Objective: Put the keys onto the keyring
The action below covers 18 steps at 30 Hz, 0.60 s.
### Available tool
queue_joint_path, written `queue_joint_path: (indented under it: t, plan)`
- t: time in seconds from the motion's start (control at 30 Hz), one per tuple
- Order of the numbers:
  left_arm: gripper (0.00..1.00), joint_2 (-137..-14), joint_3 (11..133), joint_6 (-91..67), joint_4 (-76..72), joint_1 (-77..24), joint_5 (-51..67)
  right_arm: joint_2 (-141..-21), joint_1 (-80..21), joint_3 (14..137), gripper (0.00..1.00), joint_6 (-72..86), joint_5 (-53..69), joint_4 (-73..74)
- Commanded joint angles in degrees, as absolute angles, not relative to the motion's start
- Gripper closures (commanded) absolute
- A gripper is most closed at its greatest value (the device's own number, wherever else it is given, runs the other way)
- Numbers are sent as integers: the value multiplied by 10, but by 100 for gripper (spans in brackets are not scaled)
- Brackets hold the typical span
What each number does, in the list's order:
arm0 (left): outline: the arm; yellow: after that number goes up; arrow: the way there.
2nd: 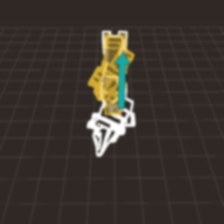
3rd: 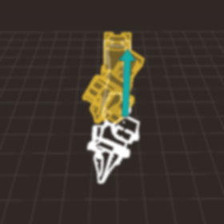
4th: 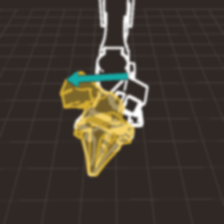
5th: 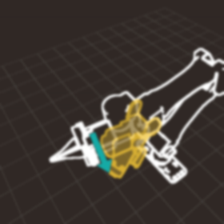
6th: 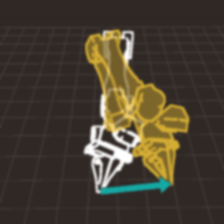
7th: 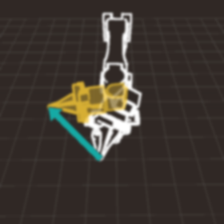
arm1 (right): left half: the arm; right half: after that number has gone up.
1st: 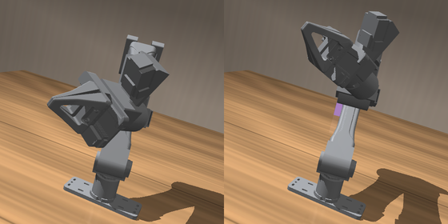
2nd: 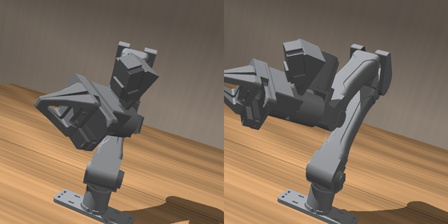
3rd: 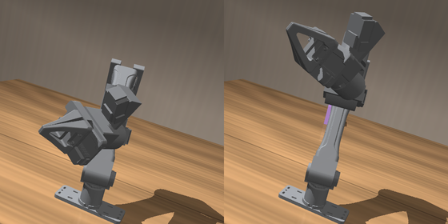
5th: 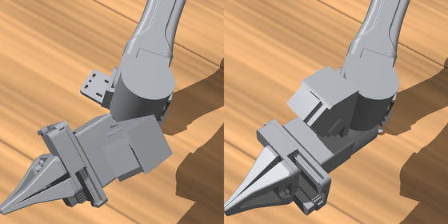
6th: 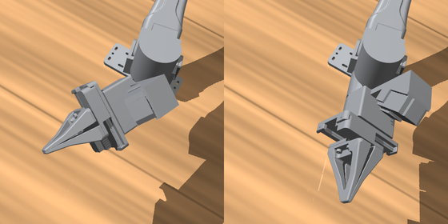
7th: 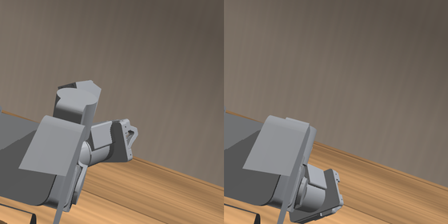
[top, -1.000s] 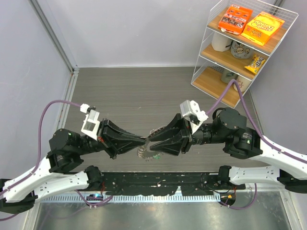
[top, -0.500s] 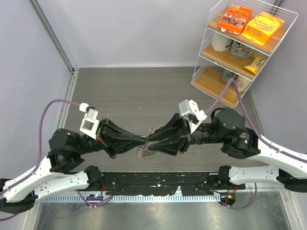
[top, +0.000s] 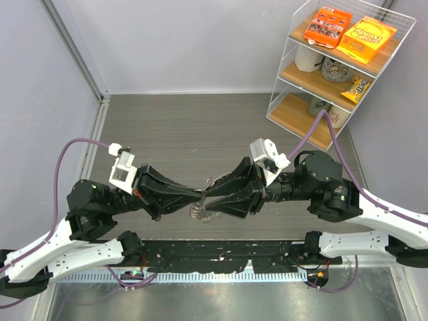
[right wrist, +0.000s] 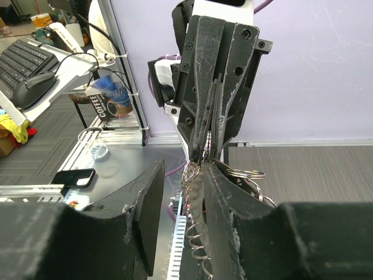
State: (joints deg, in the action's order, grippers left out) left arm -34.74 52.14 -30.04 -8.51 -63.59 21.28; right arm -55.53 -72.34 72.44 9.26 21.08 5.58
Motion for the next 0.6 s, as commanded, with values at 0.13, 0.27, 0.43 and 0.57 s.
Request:
queue_joint_path:
  t: [0.13, 0.27, 0.43, 0.57]
  plan:
    - [100, -359, 534, -324, -158, -639, 287, -567, -721, 740, 59, 89, 156, 25]
    - [100, -365, 537, -330, -161, -639, 305, -568, -721, 741, 58, 85, 149, 20]
    - [100, -367, 534, -339, -171, -640, 329, -570, -721, 739, 58, 84, 142, 11]
    - [100, -371, 533, -346, -178, -639, 352, -574, -721, 740, 58, 85, 140, -4]
